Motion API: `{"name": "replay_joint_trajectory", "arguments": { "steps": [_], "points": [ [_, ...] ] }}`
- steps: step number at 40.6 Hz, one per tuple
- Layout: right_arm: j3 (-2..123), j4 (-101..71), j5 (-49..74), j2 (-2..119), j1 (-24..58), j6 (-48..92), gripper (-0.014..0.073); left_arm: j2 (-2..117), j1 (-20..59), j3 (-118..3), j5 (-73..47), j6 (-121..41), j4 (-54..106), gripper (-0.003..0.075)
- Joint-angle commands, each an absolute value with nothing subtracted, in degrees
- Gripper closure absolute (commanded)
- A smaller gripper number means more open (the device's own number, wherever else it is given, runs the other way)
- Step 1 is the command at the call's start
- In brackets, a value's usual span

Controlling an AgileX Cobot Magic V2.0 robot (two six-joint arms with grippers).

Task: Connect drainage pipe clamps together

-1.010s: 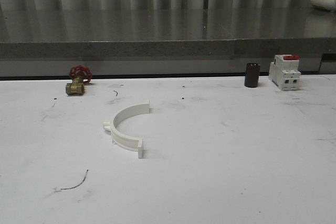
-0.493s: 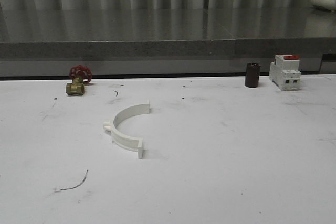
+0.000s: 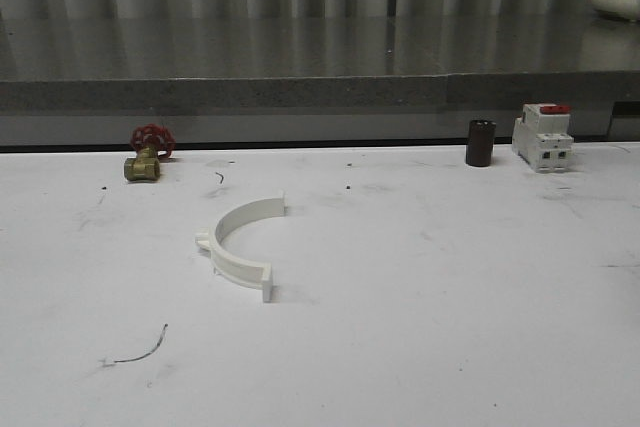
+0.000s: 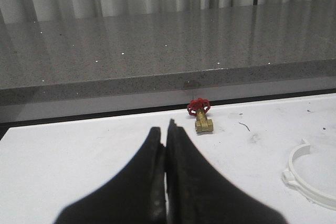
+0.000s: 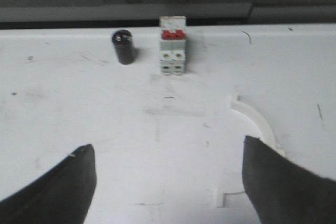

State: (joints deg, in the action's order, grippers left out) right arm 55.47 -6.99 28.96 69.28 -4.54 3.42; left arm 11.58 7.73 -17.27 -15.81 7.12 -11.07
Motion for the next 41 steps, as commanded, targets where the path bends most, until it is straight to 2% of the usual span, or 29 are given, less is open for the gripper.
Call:
{"name": "replay_joint_trajectory", "arguments": {
  "steps": [1, 13, 29, 41],
  "points": [
    [61.51, -6.09, 30.0, 73.98, -9.46, 3.68, 0.0003, 12.05, 7.64, -18.83, -11.41, 7.11, -11.15, 0.0741],
    [74.03, -6.09, 43.85, 92.96, -19.09, 3.68, 0.0003, 12.05, 7.64, -18.83, -11.41, 7.11, -11.15, 0.0741],
    [81.45, -3.89, 44.69, 108.33, -19.53, 3.68, 0.0003, 12.05, 7.64, -18.83, -11.41, 7.11, -11.15, 0.0741],
    [86.0, -3.7, 47.01, 113.78, -19.53, 3.68, 0.0003, 12.05, 7.64, -18.83, -11.41, 7.11, -11.15, 0.0741]
  ]
}}
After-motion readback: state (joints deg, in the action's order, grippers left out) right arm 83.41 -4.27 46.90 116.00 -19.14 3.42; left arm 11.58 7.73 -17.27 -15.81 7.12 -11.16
